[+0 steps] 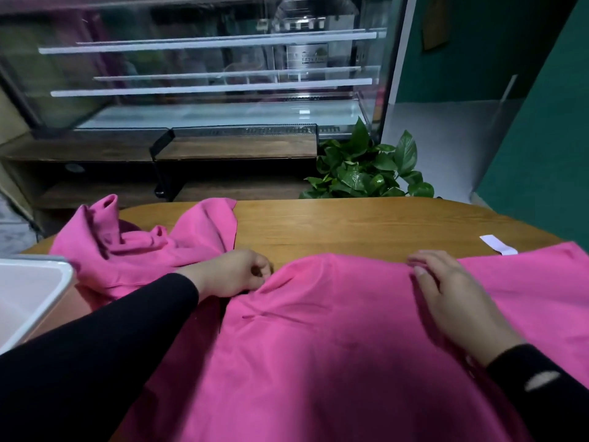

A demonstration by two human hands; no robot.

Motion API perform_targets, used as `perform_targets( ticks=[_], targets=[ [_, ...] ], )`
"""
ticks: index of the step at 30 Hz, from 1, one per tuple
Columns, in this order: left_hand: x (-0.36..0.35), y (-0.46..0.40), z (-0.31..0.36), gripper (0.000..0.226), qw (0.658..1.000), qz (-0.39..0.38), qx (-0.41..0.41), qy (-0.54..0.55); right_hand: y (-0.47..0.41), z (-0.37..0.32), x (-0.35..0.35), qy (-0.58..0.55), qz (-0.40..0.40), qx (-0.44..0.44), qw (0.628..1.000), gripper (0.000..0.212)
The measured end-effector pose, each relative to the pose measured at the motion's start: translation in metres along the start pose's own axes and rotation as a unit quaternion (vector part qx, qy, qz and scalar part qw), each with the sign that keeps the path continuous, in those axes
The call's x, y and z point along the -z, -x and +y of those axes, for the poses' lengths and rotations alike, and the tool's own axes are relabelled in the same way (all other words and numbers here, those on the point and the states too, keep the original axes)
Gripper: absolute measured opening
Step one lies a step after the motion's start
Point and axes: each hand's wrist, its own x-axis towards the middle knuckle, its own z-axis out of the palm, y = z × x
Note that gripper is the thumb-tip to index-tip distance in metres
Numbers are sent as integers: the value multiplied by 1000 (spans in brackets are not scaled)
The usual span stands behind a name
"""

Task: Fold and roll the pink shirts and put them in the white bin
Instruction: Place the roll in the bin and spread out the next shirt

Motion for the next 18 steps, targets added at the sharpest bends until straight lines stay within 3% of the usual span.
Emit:
perform_targets(
  ticks=[2,4,6,9,12,15,18],
  targets=[
    [4,-1,-3,22,995,97,-8,21,-12,10,-6,-1,-6,-22,1000,29],
    [17,-2,-4,19,963,267,-1,45,-9,20,-9,37,2,-16,999,34],
    [31,-10,-3,16,937,343,29,59,-1,29,-15,103,18,-2,994,43],
    [29,-21,-5,24,960,249,70,103,6,31,-18,106,22,36,993,47],
    [22,-19,1,44,934,142,130,299,8,25,-16,67,30,72,995,53],
    [20,-20,1,50,960,97,126,228,1,26,-10,-27,30,1,999,52],
    [22,-20,3,44,984,23,78,160,-21,34,2,11,-19,-34,999,22]
  ],
)
